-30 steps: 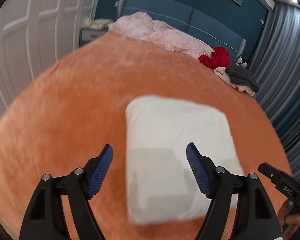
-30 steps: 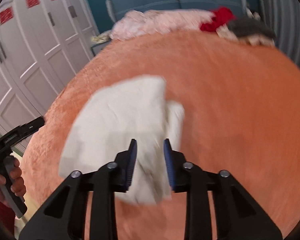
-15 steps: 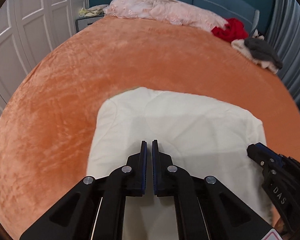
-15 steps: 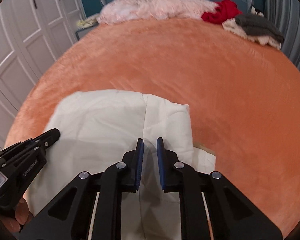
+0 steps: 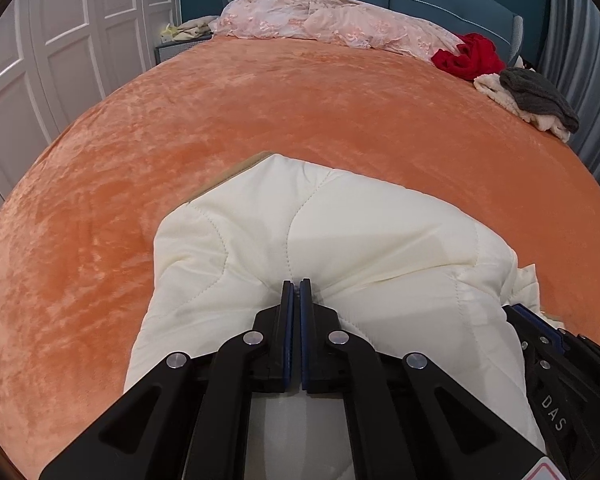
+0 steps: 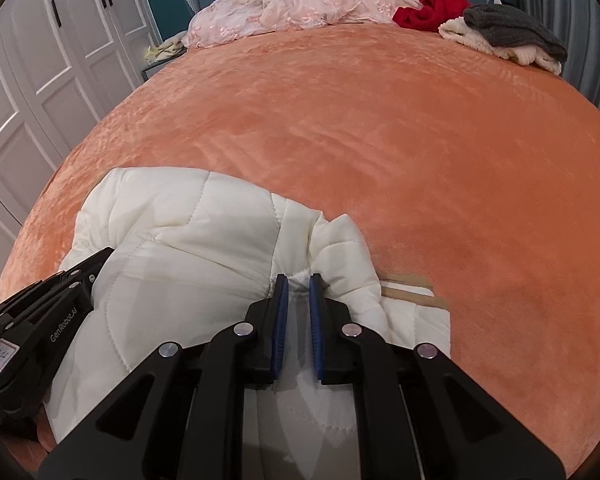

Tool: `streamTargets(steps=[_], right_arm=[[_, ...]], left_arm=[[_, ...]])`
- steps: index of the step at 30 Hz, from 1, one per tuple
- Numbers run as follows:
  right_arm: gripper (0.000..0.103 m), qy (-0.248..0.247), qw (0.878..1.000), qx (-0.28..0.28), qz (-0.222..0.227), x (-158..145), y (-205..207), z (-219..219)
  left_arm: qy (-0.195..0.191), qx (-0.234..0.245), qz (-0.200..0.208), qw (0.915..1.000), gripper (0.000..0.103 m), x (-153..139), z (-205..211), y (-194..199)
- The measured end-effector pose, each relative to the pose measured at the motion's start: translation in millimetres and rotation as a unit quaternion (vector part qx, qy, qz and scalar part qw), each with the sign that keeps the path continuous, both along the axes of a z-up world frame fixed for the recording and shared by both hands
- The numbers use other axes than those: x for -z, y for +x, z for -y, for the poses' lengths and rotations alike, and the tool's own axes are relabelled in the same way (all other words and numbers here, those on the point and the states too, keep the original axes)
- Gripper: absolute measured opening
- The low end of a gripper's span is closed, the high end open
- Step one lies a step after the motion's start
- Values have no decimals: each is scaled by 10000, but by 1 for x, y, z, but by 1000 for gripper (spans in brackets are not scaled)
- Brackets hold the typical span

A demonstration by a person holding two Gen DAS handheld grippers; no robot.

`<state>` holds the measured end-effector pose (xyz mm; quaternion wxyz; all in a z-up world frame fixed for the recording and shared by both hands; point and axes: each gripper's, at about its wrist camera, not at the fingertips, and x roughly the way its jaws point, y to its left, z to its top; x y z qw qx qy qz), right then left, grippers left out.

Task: Fold large clothes

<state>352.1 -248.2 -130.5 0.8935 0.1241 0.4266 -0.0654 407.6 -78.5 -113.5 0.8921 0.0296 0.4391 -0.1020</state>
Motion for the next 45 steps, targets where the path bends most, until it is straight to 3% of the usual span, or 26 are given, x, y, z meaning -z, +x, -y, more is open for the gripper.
streamTargets(steps=[12, 15, 18, 21, 22, 25, 27, 29, 33, 41, 45], right_arm=[[9, -92, 9999, -23, -35, -5, -4, -2], [11, 113, 9998, -39, -136, -34, -27, 0], [14, 292, 9992, -266, -25, -60, -73, -3], [15, 259, 9980, -478, -317, -57, -106, -13], [16, 199, 9972, -520, -505, -46, -118, -17], [25, 118, 9976, -444, -517, -35, -139, -17], [32, 166, 9977, -310, -578, -40, -150, -16], [34, 215, 9973, -243, -658, -49, -160, -16], [38, 91, 9976, -117, -679, -61, -184, -18], [62, -152, 9986, -131, -481, -77, -232, -32], [78, -343, 9988, -134, -315, -85, -250, -44]], left_arm=[[316, -47, 82, 9995, 1, 2, 6, -5], [290, 11, 41, 9996, 6, -16, -3, -20], [-73, 140, -102, 9998, 19, -39, -22, -51], [-246, 114, -204, 9994, 21, -52, -41, -92], [-221, 100, -262, 9994, 21, -51, -43, -100], [-136, 100, -320, 9993, 21, -44, -47, -130], [-36, 79, -306, 9995, 21, -45, -48, -145], [21, 32, -309, 9995, 23, -49, -50, -160], [0, -42, -371, 9993, 38, -58, -56, -183], [-153, -175, -602, 9979, 41, -58, -63, -223], [-168, -215, -602, 9978, 60, -61, -61, -246]])
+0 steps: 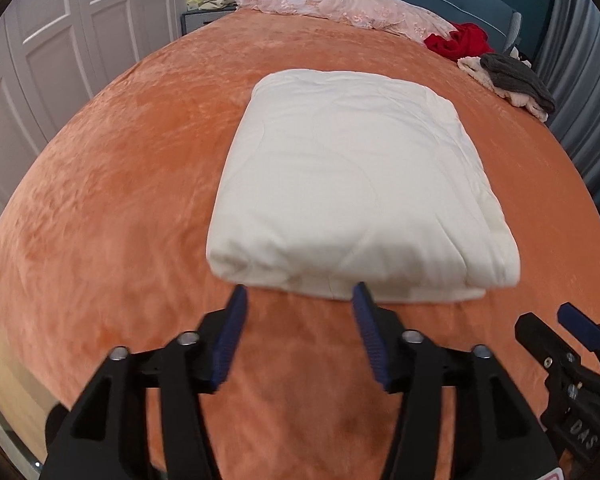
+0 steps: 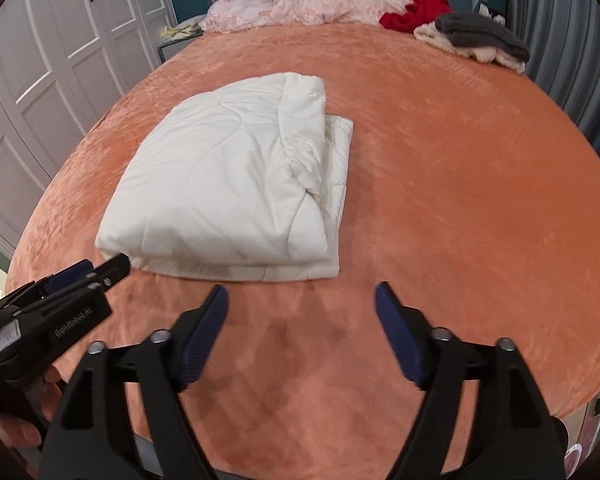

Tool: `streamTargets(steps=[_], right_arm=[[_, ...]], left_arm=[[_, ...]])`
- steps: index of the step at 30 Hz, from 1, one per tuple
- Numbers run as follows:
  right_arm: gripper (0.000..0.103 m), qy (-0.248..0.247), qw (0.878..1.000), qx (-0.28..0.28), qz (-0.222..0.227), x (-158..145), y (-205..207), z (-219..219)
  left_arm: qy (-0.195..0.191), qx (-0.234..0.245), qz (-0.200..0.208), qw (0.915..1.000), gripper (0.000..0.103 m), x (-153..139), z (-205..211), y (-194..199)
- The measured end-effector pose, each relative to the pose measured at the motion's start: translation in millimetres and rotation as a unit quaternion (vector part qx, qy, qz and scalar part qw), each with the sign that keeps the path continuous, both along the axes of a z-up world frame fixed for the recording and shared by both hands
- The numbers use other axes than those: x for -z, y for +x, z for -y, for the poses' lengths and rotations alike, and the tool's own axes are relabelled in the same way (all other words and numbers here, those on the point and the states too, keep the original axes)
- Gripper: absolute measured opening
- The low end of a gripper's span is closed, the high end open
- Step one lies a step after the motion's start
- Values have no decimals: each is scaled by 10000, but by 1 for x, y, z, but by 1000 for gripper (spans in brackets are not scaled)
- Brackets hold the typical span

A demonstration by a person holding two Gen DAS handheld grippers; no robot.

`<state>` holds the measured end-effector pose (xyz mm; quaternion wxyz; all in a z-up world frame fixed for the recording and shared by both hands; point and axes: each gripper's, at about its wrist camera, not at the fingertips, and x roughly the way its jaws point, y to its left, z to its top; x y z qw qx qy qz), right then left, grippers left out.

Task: Fold large clothes

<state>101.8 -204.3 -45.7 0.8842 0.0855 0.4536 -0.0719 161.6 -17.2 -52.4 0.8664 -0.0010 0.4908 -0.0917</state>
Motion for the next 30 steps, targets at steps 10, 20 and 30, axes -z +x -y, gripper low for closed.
streamTargets(steps=[10, 20, 30], right_arm=[[93, -470, 9981, 79, 388, -8, -52, -15], [94, -405, 9977, 336, 437, -1, -88, -14], [94, -332, 9976, 388, 464, 10, -109, -20]], left_arm=[[157, 37, 105, 9998, 76, -3, 8, -50], [654, 3, 394, 9971, 76, -2, 15, -87], [869, -87, 522, 9948, 76, 4, 12, -113]])
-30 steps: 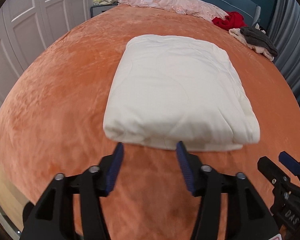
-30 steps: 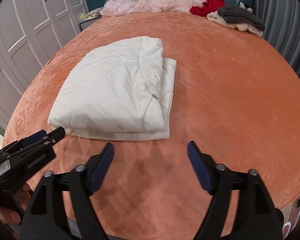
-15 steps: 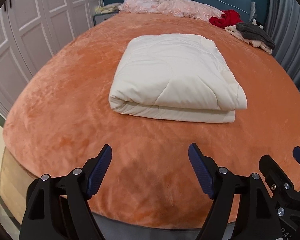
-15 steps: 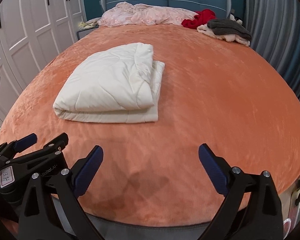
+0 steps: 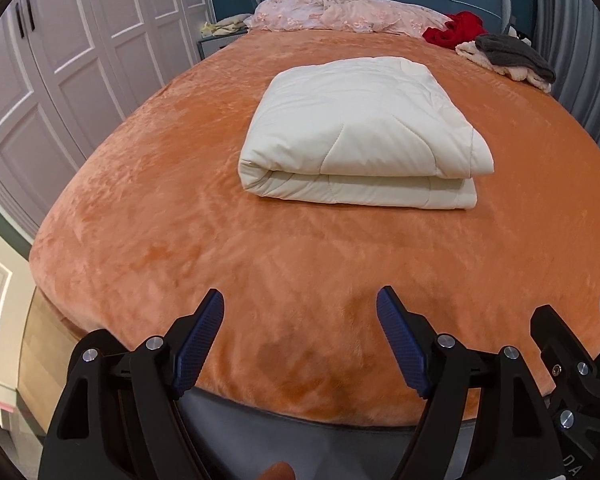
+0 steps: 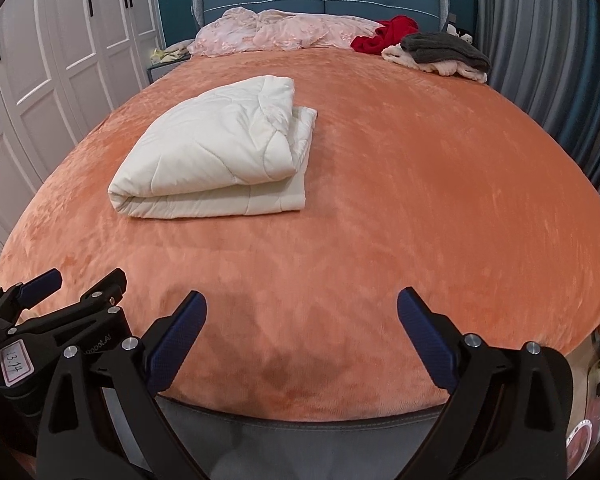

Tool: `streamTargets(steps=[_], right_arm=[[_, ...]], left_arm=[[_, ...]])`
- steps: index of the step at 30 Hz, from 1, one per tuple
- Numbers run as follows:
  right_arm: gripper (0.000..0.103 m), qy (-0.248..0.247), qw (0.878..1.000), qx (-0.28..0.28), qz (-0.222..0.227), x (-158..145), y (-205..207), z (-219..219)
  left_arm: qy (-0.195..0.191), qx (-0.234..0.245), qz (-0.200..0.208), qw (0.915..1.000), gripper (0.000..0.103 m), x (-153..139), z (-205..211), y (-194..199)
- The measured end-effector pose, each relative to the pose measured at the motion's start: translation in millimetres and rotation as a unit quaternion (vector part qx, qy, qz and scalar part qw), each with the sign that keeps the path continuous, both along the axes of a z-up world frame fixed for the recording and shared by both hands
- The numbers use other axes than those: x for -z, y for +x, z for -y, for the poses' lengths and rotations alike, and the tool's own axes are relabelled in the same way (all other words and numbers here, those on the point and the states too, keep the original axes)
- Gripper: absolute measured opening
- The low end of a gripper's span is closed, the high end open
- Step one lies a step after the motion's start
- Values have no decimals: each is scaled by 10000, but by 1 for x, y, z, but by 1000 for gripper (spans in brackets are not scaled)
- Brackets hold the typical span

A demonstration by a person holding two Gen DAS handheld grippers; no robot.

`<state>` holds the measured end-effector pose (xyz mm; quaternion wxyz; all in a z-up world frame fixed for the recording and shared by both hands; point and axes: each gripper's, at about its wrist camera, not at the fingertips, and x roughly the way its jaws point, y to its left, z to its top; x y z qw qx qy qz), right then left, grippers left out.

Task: Fold large clothes

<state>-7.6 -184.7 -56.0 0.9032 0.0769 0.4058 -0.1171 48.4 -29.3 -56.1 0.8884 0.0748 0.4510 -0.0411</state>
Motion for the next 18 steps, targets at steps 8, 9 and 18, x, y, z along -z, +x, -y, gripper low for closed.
streamTargets(steps=[8, 9, 18], right_arm=[[94, 5, 10000, 15, 19, 3, -9, -7], [94, 6, 10000, 12, 21, 3, -9, -7], [94, -15, 10000, 25, 24, 4, -11, -9]], left_arm=[[48, -56, 114, 9999, 76, 0, -5, -9], [58, -50, 116, 9999, 76, 0, -6, -10], [50, -84, 143, 9999, 76, 1, -9, -14]])
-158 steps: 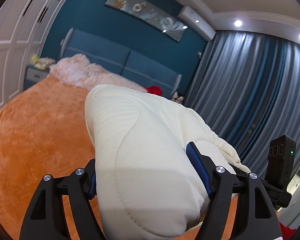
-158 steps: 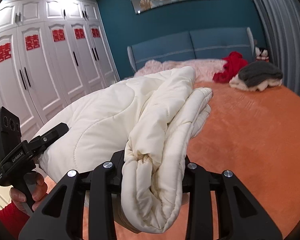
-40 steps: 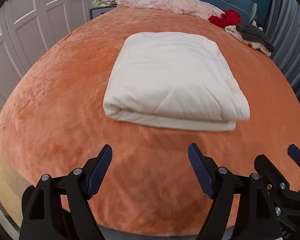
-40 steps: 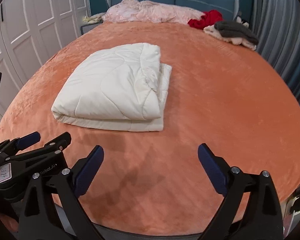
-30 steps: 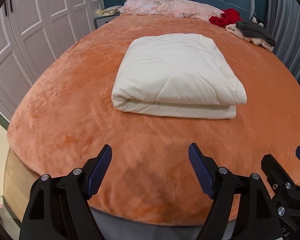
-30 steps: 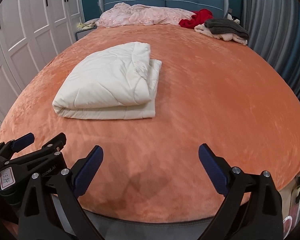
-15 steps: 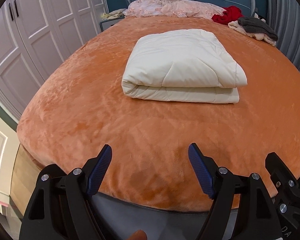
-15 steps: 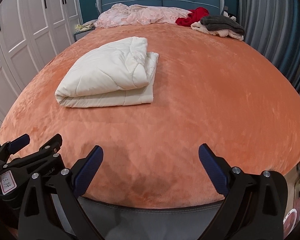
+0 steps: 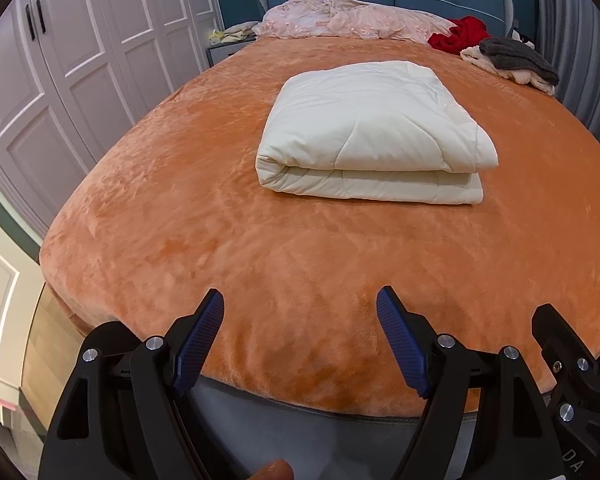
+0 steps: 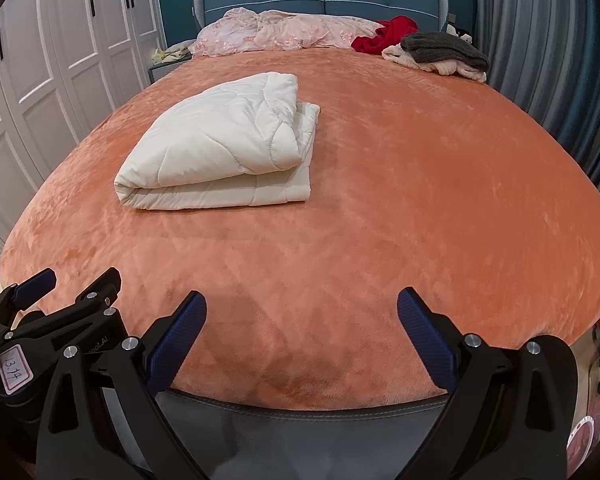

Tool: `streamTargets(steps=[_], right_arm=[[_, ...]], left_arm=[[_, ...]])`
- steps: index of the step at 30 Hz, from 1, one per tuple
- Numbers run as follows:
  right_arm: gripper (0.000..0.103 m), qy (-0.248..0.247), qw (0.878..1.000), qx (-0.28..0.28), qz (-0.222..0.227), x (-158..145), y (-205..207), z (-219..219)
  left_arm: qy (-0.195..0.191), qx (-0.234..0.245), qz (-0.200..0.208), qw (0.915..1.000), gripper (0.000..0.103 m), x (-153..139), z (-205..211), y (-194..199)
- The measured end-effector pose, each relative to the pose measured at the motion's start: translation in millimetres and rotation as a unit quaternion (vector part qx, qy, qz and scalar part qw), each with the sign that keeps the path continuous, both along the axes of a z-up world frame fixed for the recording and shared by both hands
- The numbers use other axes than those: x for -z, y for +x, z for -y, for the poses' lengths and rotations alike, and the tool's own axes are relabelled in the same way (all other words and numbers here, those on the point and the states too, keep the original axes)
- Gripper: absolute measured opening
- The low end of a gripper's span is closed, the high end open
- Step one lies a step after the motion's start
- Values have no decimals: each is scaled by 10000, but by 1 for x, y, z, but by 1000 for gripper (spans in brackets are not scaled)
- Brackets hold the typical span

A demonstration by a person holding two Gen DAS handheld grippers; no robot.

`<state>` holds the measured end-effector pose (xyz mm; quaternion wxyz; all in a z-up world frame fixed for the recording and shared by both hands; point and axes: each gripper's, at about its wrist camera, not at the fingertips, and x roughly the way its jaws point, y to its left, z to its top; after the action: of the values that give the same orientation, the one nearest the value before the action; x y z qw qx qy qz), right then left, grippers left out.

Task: Fold large clothes

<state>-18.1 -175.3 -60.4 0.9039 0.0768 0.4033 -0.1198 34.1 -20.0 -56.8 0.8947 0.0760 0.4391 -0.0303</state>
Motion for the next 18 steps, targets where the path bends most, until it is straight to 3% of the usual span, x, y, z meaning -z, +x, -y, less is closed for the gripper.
streamTargets(steps=[18], right_arm=[[94, -55, 10000, 17, 7, -2, -5, -5]], left_arm=[[-63, -30, 38, 10000, 76, 0, -2, -1]])
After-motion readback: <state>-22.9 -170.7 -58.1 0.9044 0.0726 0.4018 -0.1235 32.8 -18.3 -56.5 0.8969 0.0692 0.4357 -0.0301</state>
